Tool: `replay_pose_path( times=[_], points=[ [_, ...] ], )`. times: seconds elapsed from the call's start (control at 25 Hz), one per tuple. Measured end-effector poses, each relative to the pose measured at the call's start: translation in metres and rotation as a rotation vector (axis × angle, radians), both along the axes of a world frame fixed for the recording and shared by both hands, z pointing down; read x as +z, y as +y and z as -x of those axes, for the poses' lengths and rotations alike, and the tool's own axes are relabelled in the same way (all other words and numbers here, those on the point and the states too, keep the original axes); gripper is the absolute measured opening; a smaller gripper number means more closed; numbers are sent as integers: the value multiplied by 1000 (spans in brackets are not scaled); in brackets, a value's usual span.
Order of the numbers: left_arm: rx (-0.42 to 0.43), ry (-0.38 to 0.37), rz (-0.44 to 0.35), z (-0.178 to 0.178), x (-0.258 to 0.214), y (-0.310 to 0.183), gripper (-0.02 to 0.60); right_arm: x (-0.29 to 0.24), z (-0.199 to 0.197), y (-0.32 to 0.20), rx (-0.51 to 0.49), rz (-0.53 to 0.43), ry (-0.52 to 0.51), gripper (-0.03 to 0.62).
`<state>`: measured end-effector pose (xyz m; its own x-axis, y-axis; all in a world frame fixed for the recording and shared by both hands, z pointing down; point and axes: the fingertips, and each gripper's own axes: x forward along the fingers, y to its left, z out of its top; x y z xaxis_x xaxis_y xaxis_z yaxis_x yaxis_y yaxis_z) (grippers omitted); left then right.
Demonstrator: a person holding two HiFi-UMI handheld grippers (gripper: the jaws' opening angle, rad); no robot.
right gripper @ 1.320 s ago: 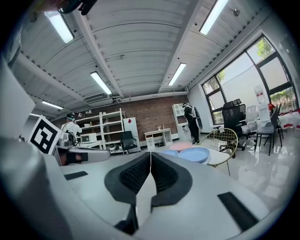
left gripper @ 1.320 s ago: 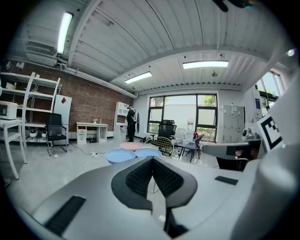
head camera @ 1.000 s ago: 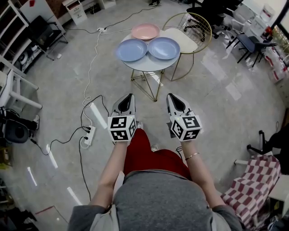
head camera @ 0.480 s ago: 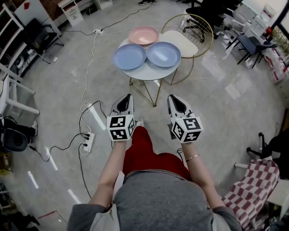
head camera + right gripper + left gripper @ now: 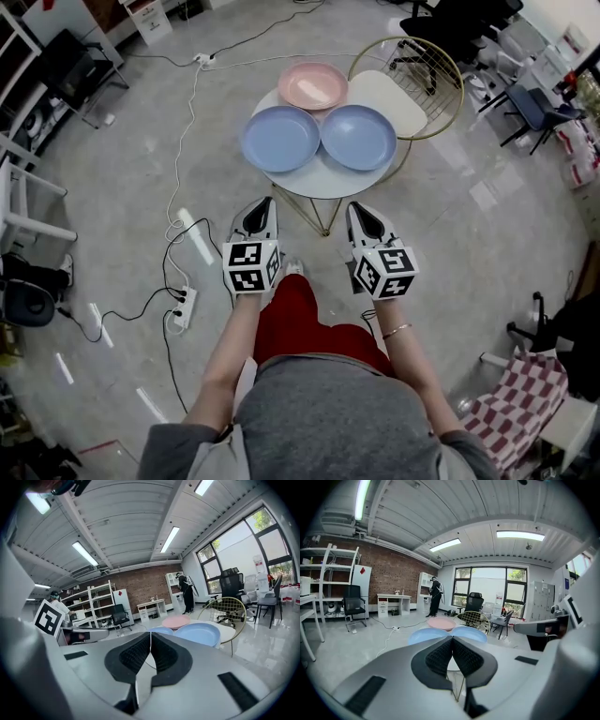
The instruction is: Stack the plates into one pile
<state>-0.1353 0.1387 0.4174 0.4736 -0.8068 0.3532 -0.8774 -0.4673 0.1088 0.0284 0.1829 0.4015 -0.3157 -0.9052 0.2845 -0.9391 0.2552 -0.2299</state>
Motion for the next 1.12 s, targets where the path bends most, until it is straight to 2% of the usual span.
replay_pose_path(
  times=[0.32, 0.56, 0.88, 1.12],
  points=[
    [-9, 6, 41, 31, 13, -78, 15, 10, 28, -79, 9, 48, 5, 29],
    [16, 14, 55, 37, 21, -115, 15, 21, 26, -109, 63, 81, 13, 29],
    [83, 11, 91, 18, 35, -139, 15, 33, -1, -123, 164, 129, 21, 29],
    [99, 0, 106, 1, 41, -145, 16, 38, -27, -136, 207, 135, 3, 30]
  ],
)
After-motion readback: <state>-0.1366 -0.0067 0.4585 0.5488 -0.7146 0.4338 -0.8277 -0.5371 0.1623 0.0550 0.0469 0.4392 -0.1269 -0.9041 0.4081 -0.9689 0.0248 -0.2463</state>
